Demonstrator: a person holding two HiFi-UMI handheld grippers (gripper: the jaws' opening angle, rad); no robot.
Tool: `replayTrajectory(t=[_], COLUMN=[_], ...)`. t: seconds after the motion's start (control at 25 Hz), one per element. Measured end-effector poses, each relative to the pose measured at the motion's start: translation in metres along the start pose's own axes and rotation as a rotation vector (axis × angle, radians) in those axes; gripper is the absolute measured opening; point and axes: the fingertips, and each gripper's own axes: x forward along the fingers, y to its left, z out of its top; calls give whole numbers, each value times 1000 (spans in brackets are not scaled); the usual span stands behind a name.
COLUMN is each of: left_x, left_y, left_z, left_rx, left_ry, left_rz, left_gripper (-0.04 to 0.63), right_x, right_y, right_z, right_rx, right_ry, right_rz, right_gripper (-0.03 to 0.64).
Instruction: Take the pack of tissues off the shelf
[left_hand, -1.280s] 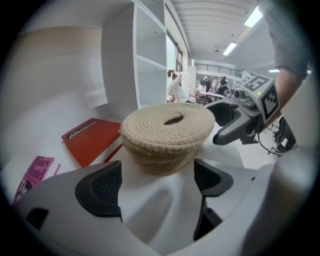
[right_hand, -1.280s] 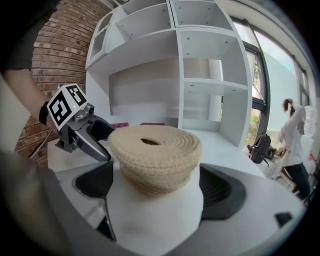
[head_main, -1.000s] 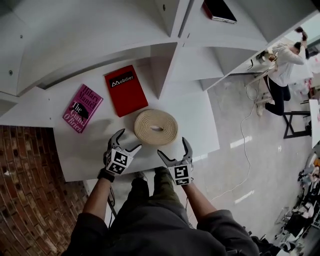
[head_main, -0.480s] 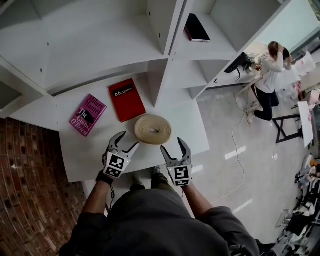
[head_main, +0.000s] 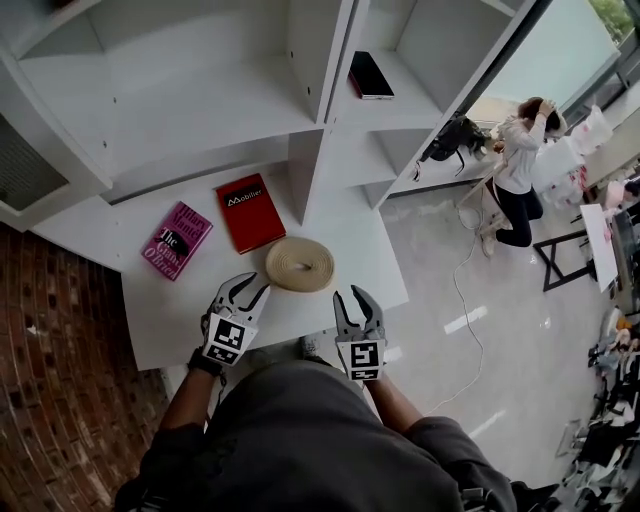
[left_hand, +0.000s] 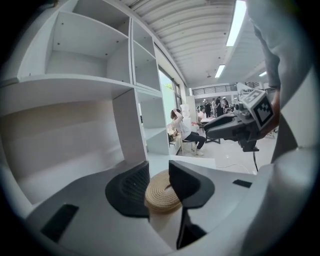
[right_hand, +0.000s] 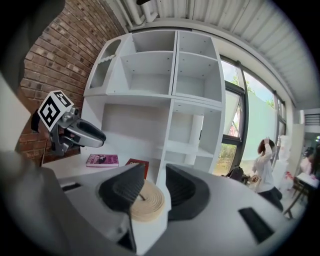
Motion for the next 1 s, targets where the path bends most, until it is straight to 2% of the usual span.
replayTrajectory(t=[0.28, 0.48, 1.0], left_x=[-15, -20, -21], left_y=[-1, -4, -10], left_z=[15, 15, 13], left_rx=[21, 42, 41], left_ry=[-50, -54, -64], left_rz=[17, 17, 13], left_gripper=[28, 3, 2], right_x=[-15, -20, -20], right_y=[-5, -10, -9], right_z=[11, 11, 10], right_rx=[4, 12, 15], right_ry=[-23, -23, -13], right_rz=[-39, -53, -31], right_gripper=[59, 4, 0])
